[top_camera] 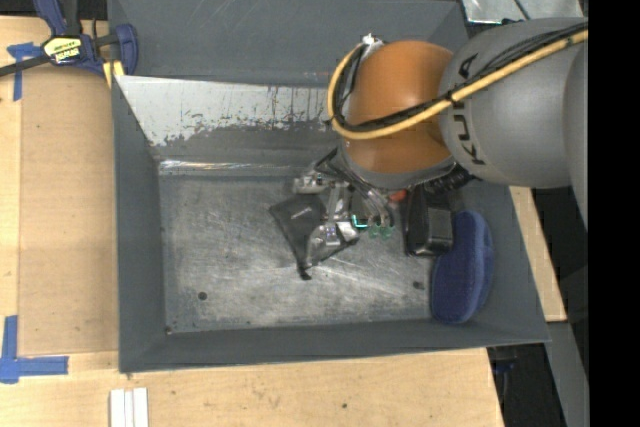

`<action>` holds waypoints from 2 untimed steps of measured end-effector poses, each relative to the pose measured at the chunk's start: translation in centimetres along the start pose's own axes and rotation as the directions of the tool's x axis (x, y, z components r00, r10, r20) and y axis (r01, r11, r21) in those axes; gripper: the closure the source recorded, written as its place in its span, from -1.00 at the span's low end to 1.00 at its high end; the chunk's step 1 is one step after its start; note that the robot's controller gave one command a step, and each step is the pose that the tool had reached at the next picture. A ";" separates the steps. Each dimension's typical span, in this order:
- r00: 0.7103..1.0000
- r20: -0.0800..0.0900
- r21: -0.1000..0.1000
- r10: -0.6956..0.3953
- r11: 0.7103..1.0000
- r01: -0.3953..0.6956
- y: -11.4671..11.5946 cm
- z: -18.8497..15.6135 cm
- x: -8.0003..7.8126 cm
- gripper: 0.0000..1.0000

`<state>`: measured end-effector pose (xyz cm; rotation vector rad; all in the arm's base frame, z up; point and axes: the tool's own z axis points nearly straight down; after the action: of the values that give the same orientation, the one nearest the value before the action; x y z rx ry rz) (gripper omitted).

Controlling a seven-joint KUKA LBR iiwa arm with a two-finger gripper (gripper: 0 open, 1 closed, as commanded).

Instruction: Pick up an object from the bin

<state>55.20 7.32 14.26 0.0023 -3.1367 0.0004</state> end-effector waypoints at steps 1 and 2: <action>0.997 0.010 -0.001 -0.073 0.997 0.073 -2.9 6.3 -2.7 -1.00; 0.997 0.016 -0.001 -0.073 0.997 0.073 -2.8 6.0 -2.8 1.00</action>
Offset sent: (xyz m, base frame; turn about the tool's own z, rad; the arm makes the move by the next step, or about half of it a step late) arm 0.0243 -0.0276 -0.0634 -0.0758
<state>57.97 4.52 8.27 0.1182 -3.1501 -0.0017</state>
